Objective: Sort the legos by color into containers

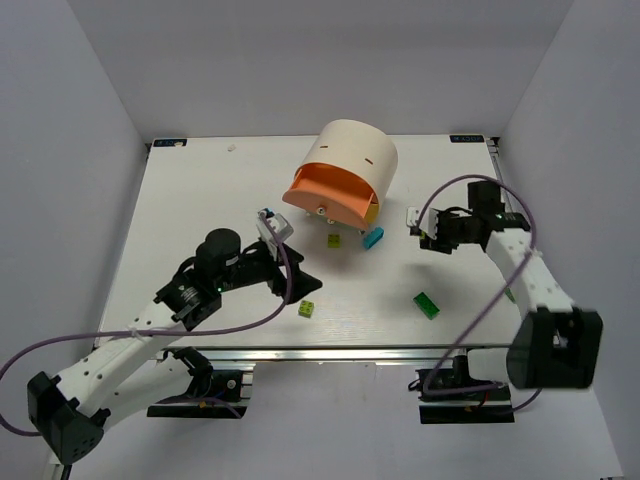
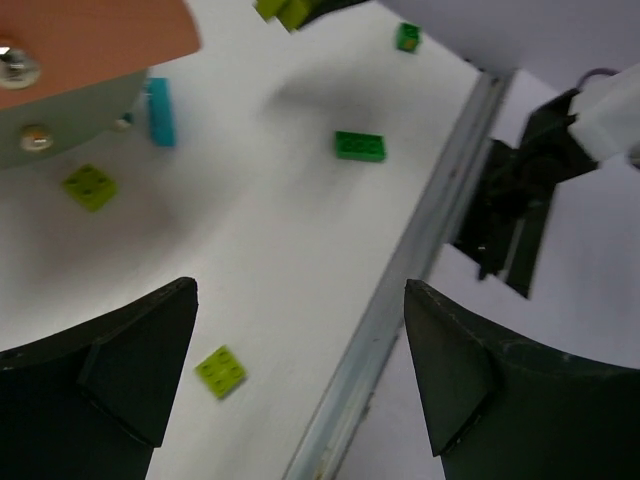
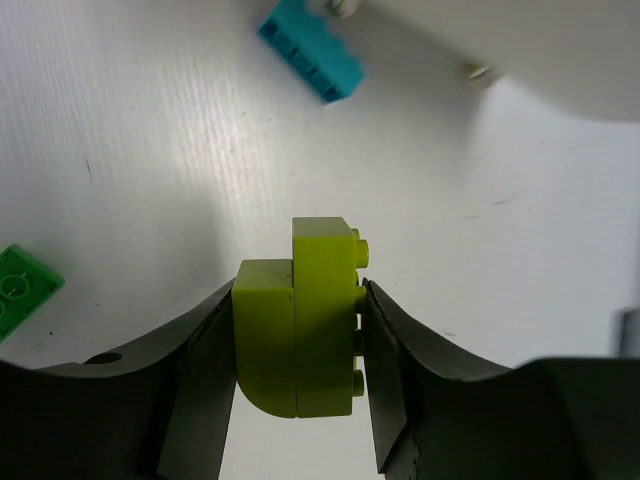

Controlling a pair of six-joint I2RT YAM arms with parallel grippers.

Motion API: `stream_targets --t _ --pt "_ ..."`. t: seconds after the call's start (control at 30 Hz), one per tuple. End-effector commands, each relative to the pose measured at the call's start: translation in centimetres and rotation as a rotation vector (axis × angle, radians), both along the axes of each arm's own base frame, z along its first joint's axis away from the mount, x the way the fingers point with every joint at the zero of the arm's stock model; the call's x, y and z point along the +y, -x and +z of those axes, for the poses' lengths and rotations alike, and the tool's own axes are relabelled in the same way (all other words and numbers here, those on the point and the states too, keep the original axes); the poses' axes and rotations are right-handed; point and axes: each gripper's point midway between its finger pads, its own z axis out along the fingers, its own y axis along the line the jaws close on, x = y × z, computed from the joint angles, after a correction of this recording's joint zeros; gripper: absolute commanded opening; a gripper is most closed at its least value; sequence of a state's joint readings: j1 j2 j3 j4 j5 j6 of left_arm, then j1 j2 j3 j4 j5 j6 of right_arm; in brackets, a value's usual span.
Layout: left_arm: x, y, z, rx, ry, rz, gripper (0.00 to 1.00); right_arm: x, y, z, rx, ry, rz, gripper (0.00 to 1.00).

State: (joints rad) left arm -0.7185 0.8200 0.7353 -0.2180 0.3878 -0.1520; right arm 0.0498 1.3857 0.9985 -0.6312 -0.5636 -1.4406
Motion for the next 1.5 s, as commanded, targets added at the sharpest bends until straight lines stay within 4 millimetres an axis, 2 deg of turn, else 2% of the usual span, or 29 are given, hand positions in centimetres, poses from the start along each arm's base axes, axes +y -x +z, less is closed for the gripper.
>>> stream_targets --t 0.0,0.03,0.1,0.2,0.3,0.47,0.63,0.8,0.87,1.03,1.17,1.23,1.43,1.47 --pt "-3.2 2.6 1.0 0.140 0.122 -0.187 0.94 2.4 4.4 5.2 -0.104 -0.096 0.099 0.00" --pt "-3.9 3.2 1.9 0.196 0.176 -0.216 0.94 3.0 5.4 6.3 -0.132 -0.127 0.131 0.00" --pt "-4.6 3.1 2.0 0.299 0.230 -0.206 0.94 4.2 7.8 8.3 -0.210 -0.166 0.187 0.00" --pt "-5.7 2.9 3.6 0.351 0.324 -0.216 0.94 6.0 11.0 10.6 -0.292 -0.241 0.279 0.00" --pt "-6.6 2.7 4.6 0.379 0.370 -0.205 0.94 7.0 13.0 11.8 -0.301 -0.269 0.347 0.00" --pt "-8.4 1.5 5.0 0.416 0.388 -0.167 0.95 8.2 15.1 12.0 -0.304 -0.281 0.431 0.00" --pt "-11.3 0.8 4.0 0.468 0.336 -0.142 0.95 9.2 16.0 11.9 -0.308 -0.274 0.483 0.00" --pt "-13.0 0.1 2.5 0.488 0.277 -0.082 0.95 9.7 16.3 11.9 -0.307 -0.273 0.497 0.00" --pt "-13.6 -0.1 2.7 0.477 0.271 -0.074 0.95 9.9 16.5 11.4 -0.301 -0.269 0.507 0.00" --pt "-14.4 -0.3 2.4 0.461 0.235 -0.048 0.93 10.1 16.8 10.6 -0.290 -0.265 0.515 0.00" --pt "-15.2 -0.2 1.8 0.472 0.221 -0.059 0.83 10.4 17.1 10.2 -0.275 -0.272 0.522 0.00" --pt "-15.7 0.1 1.3 0.484 0.203 -0.073 0.82 10.5 17.0 10.2 -0.277 -0.269 0.521 0.00" --pt "-16.0 0.2 0.3 0.493 0.155 -0.063 0.81 10.6 16.6 10.4 -0.285 -0.256 0.507 0.00" --pt "-15.9 0.1 0.1 0.492 0.144 -0.060 0.78 10.7 16.5 10.4 -0.282 -0.256 0.504 0.00"
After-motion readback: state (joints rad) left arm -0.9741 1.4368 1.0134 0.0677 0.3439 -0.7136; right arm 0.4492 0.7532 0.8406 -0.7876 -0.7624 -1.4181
